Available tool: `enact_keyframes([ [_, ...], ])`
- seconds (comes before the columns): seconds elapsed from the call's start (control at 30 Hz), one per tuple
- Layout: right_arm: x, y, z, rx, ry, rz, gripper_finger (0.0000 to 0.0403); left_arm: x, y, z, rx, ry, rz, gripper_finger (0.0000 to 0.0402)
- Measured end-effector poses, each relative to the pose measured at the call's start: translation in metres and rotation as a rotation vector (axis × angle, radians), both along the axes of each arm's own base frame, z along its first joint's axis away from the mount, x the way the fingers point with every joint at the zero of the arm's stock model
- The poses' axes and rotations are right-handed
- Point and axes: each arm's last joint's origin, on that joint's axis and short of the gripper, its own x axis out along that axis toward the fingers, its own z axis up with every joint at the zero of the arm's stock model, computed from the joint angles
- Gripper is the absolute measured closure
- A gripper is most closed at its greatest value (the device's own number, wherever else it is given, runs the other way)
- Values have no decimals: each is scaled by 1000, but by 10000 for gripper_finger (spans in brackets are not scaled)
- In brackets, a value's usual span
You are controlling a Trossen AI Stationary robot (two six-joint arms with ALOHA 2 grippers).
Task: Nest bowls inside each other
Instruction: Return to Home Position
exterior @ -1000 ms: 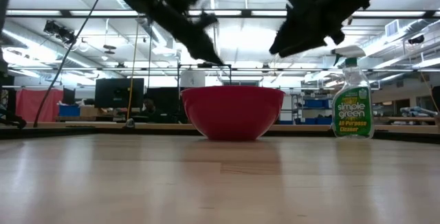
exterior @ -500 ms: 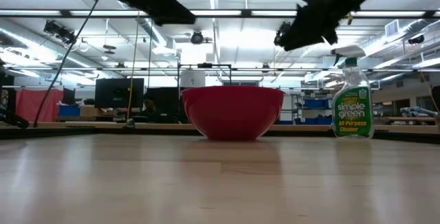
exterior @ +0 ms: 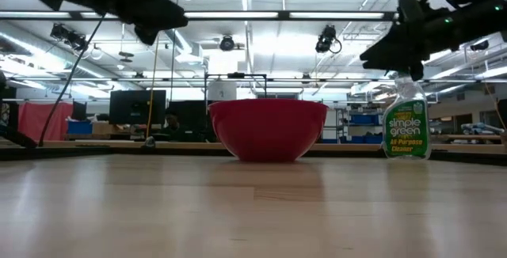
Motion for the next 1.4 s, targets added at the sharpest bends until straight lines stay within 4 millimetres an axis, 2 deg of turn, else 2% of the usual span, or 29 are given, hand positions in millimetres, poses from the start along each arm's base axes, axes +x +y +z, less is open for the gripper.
enact_keyframes([
  [0.27, -27, -1, -6, -8, -74, -9, 264, -14, -12, -51, -66, -46, -12, 260],
  [0.33, -34, 1, -6, -7, -81, -13, 264, -18, -12, -58, -81, -49, -1, 260],
  [0.63, -57, 6, -6, 1, -122, -68, 264, -31, -13, -67, -59, -95, 27, 260],
  [0.9, -56, 5, -40, 17, -153, -86, 264, -41, -19, -84, -40, -117, 13, 260],
  [1.13, -55, 3, -32, -40, -222, -136, 264, -45, -23, -96, -25, -99, -14, 260],
  [1.4, -55, 3, -31, -29, -243, -141, 263, -49, -27, -106, -32, -107, -48, 260],
])
